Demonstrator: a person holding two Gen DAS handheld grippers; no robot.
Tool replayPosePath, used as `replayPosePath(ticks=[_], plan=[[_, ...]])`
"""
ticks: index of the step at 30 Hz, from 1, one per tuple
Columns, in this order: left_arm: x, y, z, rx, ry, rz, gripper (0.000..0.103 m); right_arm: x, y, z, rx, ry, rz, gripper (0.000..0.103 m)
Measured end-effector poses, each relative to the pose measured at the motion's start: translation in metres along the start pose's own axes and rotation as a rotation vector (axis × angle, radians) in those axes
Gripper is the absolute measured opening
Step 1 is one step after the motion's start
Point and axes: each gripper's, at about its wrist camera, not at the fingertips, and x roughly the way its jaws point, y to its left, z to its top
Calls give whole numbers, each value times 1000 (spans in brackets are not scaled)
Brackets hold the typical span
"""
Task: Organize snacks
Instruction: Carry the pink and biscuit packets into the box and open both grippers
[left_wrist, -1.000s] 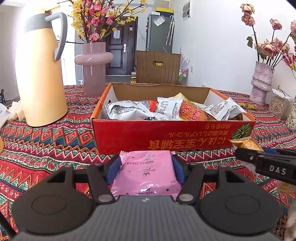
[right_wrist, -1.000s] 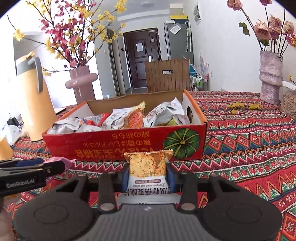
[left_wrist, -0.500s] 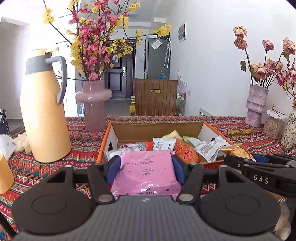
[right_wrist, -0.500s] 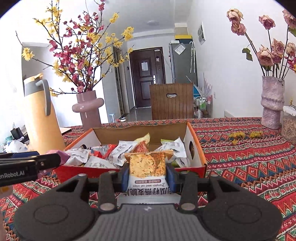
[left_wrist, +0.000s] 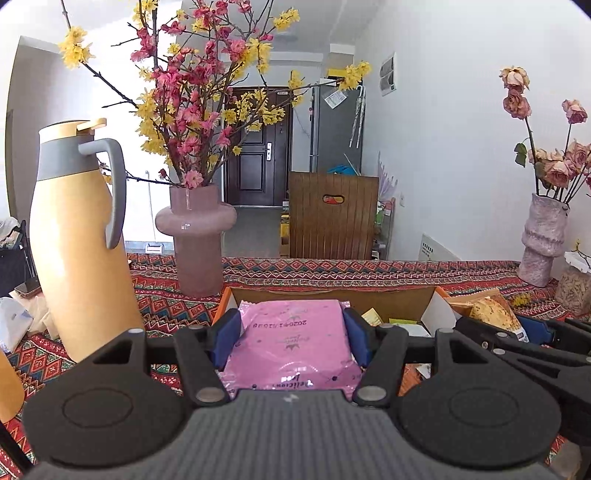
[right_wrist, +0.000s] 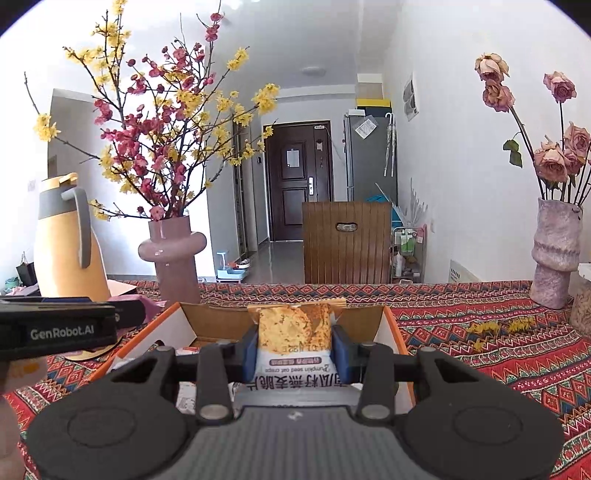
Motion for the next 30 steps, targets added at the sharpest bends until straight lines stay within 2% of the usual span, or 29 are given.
replayPosePath(ticks=[6, 10, 13, 16, 23, 24, 25, 27, 29, 30], plan=[[31, 0, 1, -32, 16, 33, 62, 29, 0, 1, 2, 10, -20, 39], [47, 3, -13, -46, -2, 57, 62, 45, -5, -8, 34, 5, -32, 39], [59, 5, -20, -35, 33, 58, 62, 59, -7, -20, 31, 29, -39, 39], [63, 12, -20, -55, 49, 49, 61, 66, -7, -24, 33, 59, -36, 39], [58, 13, -21, -64, 38, 52, 63, 63, -7, -26, 31, 61, -38, 41], [57, 14, -20, -67, 33, 58, 67, 63, -8, -26, 33, 65, -37, 41], [55, 15, -20, -73, 25, 64, 77, 64, -8, -25, 38, 66, -40, 42], [52, 16, -19, -82, 8, 73, 88, 64, -9, -24, 45, 64, -41, 56], [48, 16, -18, -87, -4, 74, 95, 61, -11, -24, 59, 52, -52, 86], [47, 16, -18, -89, -9, 76, 102, 60, -12, -24, 61, 44, -61, 90]])
